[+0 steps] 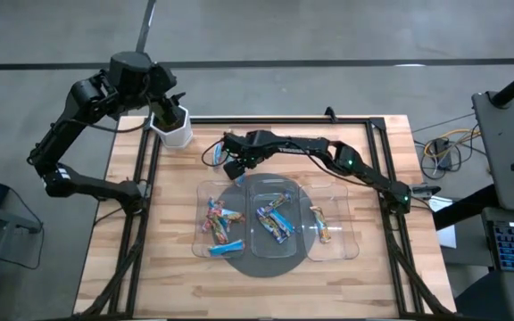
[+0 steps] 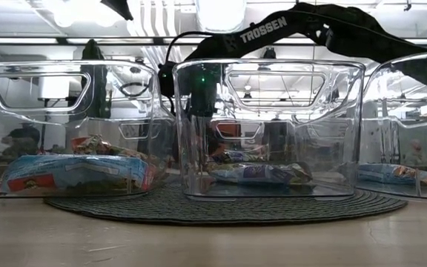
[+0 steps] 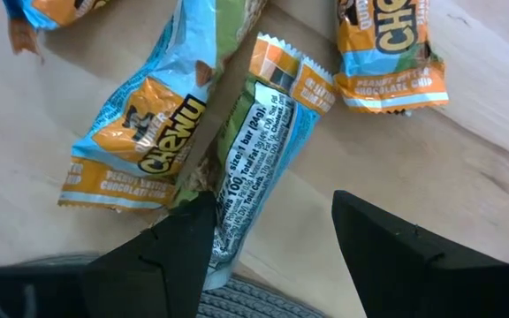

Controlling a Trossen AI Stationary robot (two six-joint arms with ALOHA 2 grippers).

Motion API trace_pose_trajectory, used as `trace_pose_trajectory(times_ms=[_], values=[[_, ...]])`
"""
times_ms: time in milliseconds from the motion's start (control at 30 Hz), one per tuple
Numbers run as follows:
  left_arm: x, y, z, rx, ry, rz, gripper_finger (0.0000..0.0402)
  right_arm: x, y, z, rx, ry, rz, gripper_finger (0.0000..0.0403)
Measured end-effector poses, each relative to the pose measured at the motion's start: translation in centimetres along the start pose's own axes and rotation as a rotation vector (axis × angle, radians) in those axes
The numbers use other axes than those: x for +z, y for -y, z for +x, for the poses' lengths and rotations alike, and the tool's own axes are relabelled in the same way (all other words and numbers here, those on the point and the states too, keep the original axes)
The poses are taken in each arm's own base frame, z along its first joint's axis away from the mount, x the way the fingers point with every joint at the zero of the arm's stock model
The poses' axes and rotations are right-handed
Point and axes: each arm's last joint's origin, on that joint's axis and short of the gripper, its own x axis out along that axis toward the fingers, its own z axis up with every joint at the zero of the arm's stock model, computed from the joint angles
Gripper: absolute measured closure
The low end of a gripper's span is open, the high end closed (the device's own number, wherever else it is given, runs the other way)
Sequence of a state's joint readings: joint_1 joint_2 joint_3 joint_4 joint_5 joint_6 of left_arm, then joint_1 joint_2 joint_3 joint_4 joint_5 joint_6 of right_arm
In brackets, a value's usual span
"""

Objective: Pick and place Granola Bars by type
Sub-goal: Put the yellow granola bar into the right transparent bin

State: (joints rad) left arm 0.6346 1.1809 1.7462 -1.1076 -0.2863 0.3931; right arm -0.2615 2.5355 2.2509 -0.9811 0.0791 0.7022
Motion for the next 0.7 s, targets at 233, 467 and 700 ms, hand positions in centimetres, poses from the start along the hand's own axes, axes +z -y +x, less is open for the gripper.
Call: trace_pose_trajectory(times_ms=[233, 467, 700], values=[[0.0, 0.0, 0.0, 0.000, 0.000, 0.000, 0.0186, 0.0, 0.0, 0.0, 0.002, 0.002, 0.005, 0.0184], [0.0, 0.0, 0.0, 0.000, 0.000, -0.001, 0.0186, -0.2, 0.0, 0.2, -0.017, 0.001, -0.022, 0.0184], [0.0, 0.0, 0.0, 0.000, 0.000, 0.000, 0.0186, -1.2, -0.3, 0.7, -0.089, 0.029, -0.129, 0.0184]])
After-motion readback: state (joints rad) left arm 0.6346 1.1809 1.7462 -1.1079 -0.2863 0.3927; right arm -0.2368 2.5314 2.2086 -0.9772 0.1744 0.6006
